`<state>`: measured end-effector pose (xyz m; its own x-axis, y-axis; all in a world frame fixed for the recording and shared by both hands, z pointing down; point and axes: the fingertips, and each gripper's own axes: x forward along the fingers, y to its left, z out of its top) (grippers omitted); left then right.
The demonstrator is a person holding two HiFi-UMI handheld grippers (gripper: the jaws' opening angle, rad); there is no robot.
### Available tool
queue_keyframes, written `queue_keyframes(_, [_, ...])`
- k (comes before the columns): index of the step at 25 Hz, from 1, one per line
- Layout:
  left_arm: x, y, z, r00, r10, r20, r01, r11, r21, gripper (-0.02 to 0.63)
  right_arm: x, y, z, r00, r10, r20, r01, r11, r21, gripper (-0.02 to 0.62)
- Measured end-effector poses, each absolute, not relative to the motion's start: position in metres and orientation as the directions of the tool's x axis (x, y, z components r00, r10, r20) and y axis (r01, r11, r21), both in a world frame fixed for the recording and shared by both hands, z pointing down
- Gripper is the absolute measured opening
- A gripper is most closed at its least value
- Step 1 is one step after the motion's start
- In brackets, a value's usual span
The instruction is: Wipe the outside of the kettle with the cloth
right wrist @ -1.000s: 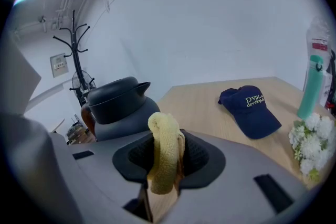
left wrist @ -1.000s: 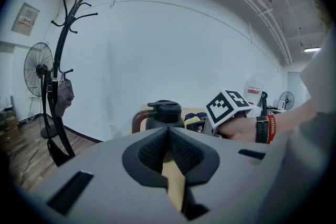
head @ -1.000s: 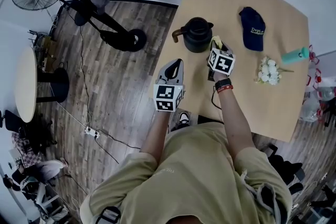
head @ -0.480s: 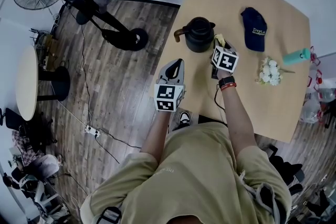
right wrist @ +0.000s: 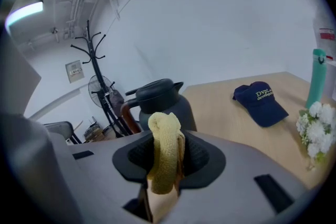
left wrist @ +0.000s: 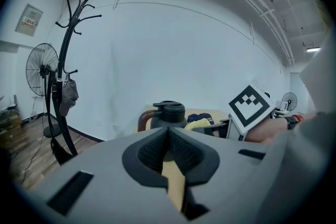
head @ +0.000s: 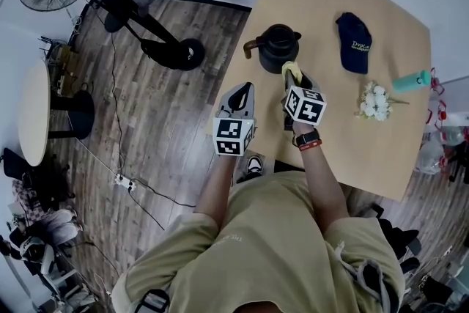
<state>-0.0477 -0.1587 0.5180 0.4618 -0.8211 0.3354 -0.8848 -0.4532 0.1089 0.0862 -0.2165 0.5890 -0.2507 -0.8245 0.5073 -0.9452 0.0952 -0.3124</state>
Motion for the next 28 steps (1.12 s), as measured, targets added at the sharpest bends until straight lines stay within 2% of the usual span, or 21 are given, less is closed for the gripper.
queue_keyframes(4, [-0.061, -0.159, 0.519, 0.442, -0.830, 0.340, -0.895, -0.432, 0.108, 0.021, 0.042, -0.206, 0.604, -0.340, -0.781, 0.524, -0.922, 0.167, -0.349, 0.127])
queue_keyframes(11, [-0.091, -0.155, 0.525, 0.394, -0.847, 0.358, -0.917, -0.385, 0.099, 0.021, -0.020, -0.227, 0.637, -0.394, -0.744, 0.540, -0.895, 0.178, -0.408, 0.129])
queue_keyframes(23, [-0.121, -0.156, 0.531, 0.345, -0.860, 0.376, -0.937, -0.335, 0.094, 0.021, -0.023, -0.265, 0.662, -0.331, -0.762, 0.557, -0.810, -0.073, -0.581, 0.129])
queue_keyframes(28, [-0.119, -0.156, 0.530, 0.355, -0.856, 0.376, -0.934, -0.345, 0.097, 0.021, -0.019, -0.262, 0.664, -0.353, -0.762, 0.542, -0.763, -0.100, -0.638, 0.127])
